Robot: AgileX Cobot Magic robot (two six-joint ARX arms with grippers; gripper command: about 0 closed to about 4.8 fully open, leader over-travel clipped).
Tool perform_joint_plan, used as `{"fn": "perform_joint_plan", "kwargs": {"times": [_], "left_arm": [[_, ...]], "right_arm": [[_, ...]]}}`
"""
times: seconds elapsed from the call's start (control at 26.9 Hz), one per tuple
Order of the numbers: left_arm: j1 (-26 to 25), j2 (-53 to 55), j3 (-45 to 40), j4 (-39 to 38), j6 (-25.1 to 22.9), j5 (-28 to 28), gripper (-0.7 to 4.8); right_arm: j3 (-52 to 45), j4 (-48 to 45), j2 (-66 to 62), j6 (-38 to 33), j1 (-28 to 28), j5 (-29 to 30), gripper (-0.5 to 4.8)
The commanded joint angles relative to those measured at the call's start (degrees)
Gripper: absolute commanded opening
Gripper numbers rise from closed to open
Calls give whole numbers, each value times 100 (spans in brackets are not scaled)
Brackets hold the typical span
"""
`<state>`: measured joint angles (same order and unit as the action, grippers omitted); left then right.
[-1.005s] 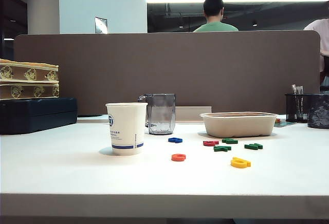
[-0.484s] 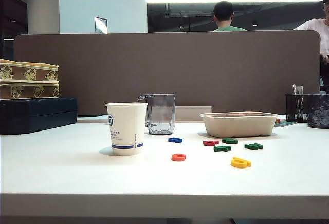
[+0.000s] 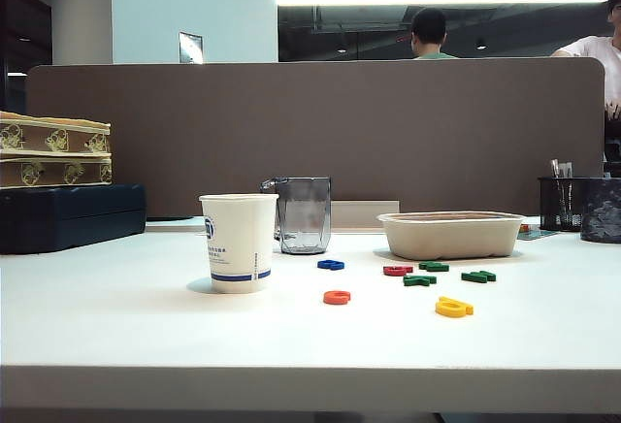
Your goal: Pick up the letter "c" and put it in the paper cup.
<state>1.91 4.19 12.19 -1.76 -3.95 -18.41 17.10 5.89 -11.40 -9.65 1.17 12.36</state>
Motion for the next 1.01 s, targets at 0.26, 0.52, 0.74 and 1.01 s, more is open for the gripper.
{"fn": "perform_joint_plan", "kwargs": {"times": [0.26, 0.52, 0.74, 1.01], "left_arm": [[391, 1541, 396, 470, -334, -138, 57], [1663, 3038, 424, 1307, -962, -90, 57], [2238, 3917, 522, 1622, -1193, -116, 57], [2820, 4813, 704, 2234, -1187, -262, 57]], "right_arm": [[907, -264, -1740, 1027, -144, 671, 95], [1169, -485, -2970, 1252, -925, 820, 96], [1281, -826, -3536, 1290, -1095, 981, 118], [1290, -1836, -3875, 1287, -1084, 1202, 118]]}}
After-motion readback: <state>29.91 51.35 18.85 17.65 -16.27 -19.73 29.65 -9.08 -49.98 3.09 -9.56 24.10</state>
